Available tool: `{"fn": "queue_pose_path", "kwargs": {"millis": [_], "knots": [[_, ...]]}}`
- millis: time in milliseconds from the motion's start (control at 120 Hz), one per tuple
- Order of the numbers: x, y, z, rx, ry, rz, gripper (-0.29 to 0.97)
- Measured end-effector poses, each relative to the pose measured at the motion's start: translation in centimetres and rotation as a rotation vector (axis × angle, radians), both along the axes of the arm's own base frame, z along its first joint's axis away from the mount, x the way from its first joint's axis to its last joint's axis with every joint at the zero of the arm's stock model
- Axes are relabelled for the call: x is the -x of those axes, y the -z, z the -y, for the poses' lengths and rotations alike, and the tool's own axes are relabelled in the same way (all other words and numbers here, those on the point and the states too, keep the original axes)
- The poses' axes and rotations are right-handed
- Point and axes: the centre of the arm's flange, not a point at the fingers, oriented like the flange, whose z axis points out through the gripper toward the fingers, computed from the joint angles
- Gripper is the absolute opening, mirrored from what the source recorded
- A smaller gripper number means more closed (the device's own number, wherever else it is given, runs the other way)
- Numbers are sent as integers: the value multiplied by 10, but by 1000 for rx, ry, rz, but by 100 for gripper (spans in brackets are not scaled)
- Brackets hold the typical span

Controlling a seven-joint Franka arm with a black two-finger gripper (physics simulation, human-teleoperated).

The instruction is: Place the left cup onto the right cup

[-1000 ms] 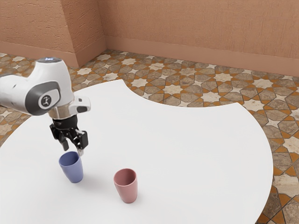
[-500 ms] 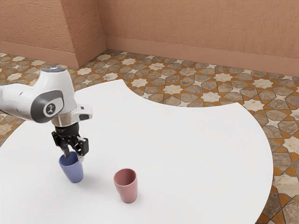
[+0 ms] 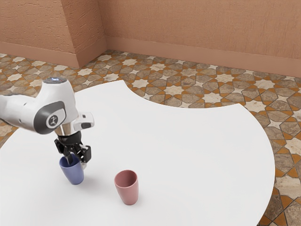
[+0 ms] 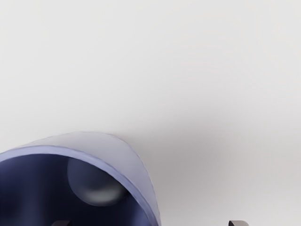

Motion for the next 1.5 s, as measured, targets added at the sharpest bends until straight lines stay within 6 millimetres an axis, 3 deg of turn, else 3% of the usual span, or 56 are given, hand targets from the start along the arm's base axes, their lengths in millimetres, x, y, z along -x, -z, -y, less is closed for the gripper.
{"fn": "queue_pose_path", "kwargs": {"millis": [408,650,825,1242,1500], "knots": [[-1,15,0,-6,0,-6,34],[-2,17,0,-7,0,-4,6],[-2,17,0,-7,-1,-2,-5],[-2,11,0,-10,-5,7,-10],[1,-15,-1,0,-11,42,-10]]}}
